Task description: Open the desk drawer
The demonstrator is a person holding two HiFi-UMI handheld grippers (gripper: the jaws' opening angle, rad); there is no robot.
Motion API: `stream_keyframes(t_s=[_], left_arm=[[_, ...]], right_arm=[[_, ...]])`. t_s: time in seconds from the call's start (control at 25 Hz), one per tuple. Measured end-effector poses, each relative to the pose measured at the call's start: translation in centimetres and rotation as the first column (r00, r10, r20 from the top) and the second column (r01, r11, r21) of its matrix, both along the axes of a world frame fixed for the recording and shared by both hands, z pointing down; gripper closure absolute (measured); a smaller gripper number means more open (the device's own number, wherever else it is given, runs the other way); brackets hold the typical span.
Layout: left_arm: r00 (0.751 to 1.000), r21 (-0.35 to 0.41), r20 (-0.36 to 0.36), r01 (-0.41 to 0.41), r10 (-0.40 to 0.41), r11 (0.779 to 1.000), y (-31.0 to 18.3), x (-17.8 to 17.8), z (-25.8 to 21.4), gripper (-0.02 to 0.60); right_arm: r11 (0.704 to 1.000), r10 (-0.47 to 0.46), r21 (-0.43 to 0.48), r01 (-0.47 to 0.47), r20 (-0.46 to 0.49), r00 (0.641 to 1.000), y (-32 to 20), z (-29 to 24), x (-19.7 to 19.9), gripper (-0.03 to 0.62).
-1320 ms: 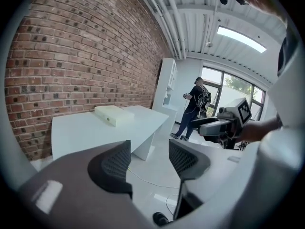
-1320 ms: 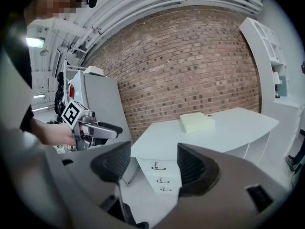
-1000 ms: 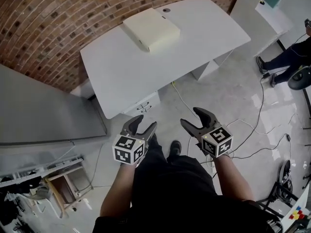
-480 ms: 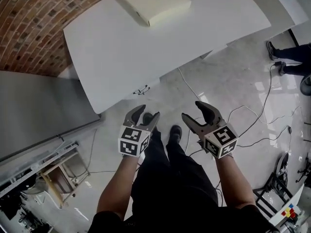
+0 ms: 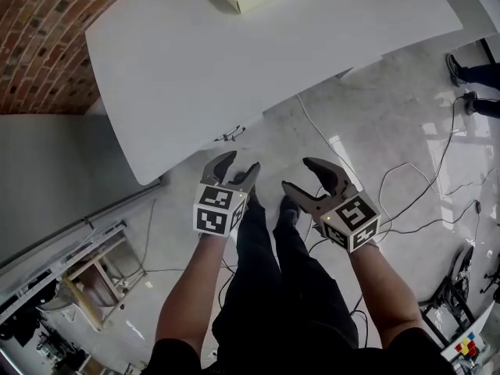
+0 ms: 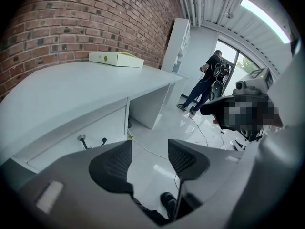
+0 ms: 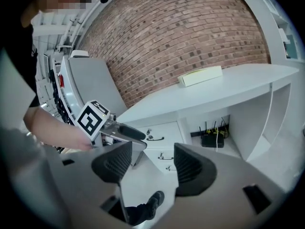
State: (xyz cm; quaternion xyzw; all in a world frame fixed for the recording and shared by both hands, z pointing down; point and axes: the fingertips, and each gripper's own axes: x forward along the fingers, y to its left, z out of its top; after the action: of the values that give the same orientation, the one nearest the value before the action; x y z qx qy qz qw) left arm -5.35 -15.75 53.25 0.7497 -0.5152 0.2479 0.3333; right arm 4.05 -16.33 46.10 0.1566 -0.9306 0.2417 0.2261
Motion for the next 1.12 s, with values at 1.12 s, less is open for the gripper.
stream_keyframes(t_s=[1.12], left_arm=[[0.971,-0.201,0.221,-0.049,0.094,0.978,-2.6,-4.8,21.4,0.339]], right_arm=[[0.977,-0.202,0.072,0.202,-0.011,0.979,-1.3,14.8,-5.5,0.315]])
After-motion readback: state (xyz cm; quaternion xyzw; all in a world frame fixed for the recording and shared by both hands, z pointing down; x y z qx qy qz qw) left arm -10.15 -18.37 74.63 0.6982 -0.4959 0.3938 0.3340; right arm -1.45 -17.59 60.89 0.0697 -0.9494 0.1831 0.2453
